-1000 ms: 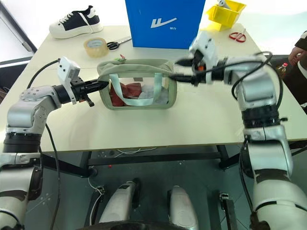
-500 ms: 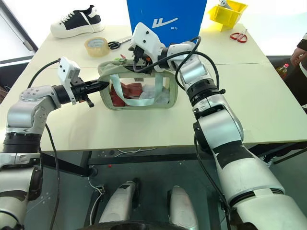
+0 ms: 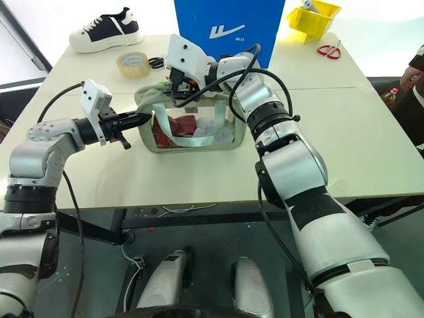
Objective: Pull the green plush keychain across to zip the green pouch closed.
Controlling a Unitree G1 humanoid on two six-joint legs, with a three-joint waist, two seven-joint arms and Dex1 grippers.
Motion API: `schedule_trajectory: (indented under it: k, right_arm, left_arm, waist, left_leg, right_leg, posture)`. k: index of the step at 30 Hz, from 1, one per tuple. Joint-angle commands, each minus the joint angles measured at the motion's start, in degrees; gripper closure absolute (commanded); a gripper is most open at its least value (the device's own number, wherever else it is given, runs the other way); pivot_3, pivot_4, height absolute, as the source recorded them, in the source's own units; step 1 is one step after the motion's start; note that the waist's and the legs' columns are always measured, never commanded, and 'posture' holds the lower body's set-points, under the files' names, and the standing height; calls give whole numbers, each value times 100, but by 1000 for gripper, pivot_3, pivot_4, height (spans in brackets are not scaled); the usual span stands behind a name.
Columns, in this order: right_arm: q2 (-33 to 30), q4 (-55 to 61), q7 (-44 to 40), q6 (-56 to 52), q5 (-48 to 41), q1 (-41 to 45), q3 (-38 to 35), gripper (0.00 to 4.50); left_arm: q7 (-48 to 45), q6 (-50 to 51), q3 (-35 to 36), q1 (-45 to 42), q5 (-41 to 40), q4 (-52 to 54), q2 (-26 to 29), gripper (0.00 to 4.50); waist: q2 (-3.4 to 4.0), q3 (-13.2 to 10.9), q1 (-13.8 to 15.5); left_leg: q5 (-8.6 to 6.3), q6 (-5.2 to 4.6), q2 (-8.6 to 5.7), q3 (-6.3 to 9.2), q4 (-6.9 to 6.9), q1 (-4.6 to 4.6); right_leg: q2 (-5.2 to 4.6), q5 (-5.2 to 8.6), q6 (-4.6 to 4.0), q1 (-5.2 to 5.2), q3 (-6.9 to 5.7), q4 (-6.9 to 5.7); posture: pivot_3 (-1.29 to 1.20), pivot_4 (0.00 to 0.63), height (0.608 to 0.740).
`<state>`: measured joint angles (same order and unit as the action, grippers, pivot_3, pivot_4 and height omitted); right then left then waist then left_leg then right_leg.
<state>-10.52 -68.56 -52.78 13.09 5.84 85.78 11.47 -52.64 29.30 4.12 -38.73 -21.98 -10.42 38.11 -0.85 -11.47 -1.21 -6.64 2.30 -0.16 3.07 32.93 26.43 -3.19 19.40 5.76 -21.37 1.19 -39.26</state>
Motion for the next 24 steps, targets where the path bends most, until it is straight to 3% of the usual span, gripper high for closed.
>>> schedule_trajectory:
  k: [1,20,24]
  right_arm:
    - [-161,-19,47,9,-71,396,-247,1397]
    - [-13,-174,122,513,619,184,108,1397]
    - [29,-221,204,540,744,191,169,2626]
  left_arm:
    - [-26,-51,104,-30,-51,180,31,4500]
    - [-16,-74,46,-139,22,140,12,4500]
    - [12,-57,64,-82,8,206,13,4500]
  waist:
    - [0,0,3]
    - [0,0,-1]
    - [0,0,-4]
  left_leg:
    - [0,0,0,0,0,0]
    - [0,1,-1,0,-1,0]
    - [1,1,-1,0,-1,-1]
  right_leg:
    - [0,0,0,1,0,0]
    - [0,0,0,0,0,-1]
    - [0,0,0,0,0,-1]
  posture:
    - [0,150,740]
    - [0,150,740]
    - [0,150,740]
